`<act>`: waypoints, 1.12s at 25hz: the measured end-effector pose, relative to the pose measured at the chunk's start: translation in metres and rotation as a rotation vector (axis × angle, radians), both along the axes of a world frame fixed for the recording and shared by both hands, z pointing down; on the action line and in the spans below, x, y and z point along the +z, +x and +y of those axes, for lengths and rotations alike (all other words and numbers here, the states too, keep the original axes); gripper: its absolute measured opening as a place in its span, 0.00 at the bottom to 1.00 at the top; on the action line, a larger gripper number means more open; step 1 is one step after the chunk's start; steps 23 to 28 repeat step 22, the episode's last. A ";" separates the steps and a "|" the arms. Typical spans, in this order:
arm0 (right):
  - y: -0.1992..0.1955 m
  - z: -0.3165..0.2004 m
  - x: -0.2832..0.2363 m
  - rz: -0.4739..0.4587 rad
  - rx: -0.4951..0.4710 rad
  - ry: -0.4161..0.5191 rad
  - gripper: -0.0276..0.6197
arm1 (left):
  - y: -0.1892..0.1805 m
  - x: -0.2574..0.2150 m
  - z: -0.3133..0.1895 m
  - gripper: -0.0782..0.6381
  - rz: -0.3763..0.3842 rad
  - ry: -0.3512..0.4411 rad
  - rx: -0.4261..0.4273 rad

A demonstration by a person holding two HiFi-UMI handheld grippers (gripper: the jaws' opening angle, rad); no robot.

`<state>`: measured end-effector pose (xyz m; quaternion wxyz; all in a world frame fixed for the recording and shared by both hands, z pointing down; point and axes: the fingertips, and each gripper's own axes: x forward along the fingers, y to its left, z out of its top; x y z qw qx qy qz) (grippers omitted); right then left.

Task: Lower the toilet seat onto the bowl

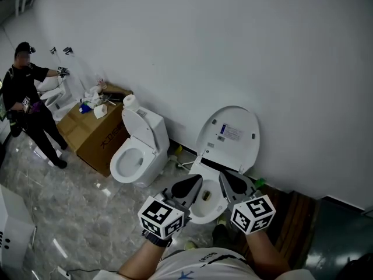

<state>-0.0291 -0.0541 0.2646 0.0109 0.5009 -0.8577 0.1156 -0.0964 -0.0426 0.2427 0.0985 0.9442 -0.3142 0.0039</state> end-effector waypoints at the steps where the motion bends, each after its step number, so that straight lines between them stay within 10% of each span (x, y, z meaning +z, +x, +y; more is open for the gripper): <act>1: -0.001 0.000 -0.001 0.001 -0.001 0.003 0.07 | 0.001 0.000 0.000 0.12 0.000 -0.001 0.002; 28: -0.022 -0.002 -0.003 0.003 -0.036 -0.005 0.07 | -0.008 -0.004 -0.003 0.12 0.006 -0.003 -0.008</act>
